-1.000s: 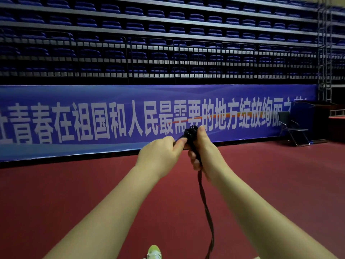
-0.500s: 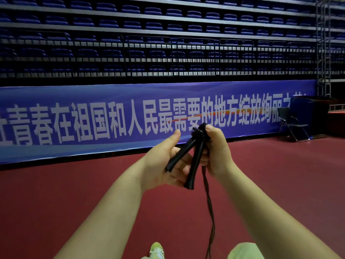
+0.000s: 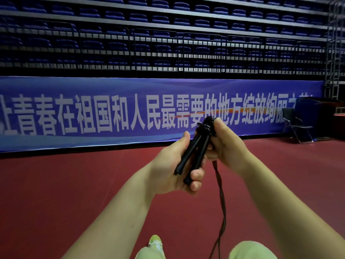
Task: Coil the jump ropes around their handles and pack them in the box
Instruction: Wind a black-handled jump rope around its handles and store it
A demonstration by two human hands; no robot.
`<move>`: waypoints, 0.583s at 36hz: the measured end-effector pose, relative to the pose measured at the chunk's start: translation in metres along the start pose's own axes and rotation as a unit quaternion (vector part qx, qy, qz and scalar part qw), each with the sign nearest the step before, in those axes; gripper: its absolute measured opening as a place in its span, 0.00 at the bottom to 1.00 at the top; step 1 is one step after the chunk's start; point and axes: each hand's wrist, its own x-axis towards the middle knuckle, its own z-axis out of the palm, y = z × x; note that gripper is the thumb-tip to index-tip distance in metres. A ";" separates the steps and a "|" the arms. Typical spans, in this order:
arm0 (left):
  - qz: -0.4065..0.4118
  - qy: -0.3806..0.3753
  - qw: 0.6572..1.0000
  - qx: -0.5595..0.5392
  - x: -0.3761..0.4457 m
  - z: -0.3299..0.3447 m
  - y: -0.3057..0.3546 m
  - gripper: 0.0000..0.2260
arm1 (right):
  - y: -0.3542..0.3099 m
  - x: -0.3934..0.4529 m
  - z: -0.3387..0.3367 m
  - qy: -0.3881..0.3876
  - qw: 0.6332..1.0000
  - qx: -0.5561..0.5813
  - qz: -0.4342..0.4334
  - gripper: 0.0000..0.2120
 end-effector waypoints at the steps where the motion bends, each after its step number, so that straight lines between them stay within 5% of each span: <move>1: 0.000 0.001 1.000 0.010 -0.001 -0.001 0.000 0.30 | -0.002 -0.001 0.000 -0.014 1.000 -0.019 0.003 0.41; 7: 0.022 0.005 0.999 0.038 -0.008 -0.005 0.000 0.28 | -0.006 -0.001 0.005 -0.037 0.997 -0.075 -0.004 0.44; 12: 0.068 0.089 0.985 0.130 -0.011 -0.006 0.003 0.29 | 0.003 -0.001 0.006 -0.042 0.997 -0.049 0.042 0.36; 21: 0.080 0.236 0.940 0.234 -0.002 -0.007 -0.001 0.21 | 0.008 0.002 0.022 0.097 0.983 -0.120 0.095 0.29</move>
